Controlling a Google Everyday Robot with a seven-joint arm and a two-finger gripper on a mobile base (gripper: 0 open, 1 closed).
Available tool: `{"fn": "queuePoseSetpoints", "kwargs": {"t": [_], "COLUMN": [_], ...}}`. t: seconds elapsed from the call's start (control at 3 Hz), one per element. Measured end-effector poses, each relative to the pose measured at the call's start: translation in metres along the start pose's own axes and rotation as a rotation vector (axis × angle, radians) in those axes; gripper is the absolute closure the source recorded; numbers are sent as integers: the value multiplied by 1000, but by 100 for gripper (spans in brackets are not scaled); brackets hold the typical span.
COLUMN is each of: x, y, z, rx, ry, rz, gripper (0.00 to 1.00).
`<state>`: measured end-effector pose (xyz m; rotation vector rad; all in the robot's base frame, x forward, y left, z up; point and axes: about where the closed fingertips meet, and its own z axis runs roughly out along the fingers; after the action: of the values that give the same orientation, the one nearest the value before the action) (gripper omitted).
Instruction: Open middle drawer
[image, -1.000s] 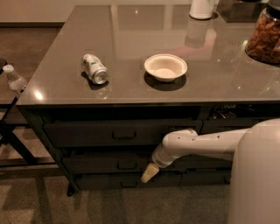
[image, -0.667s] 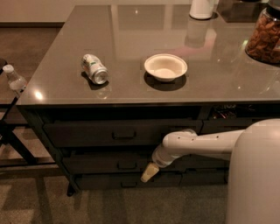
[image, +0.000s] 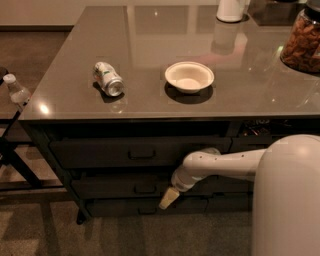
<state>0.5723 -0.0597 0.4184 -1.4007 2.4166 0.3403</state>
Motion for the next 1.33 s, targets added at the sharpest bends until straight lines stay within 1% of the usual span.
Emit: {"fn": "queuePoseSetpoints", "kwargs": {"t": [0.33,0.67,1.0,1.33], "x": [5,37,37,44], "y": [9,46,46,52], "z": [-3,-41,-41,-32], "rx": [-41,-133,-133,-152], "ry": [-5,-39,-38,-26], "rz": [0,35,35,28], "gripper": [0,0,0,0]}}
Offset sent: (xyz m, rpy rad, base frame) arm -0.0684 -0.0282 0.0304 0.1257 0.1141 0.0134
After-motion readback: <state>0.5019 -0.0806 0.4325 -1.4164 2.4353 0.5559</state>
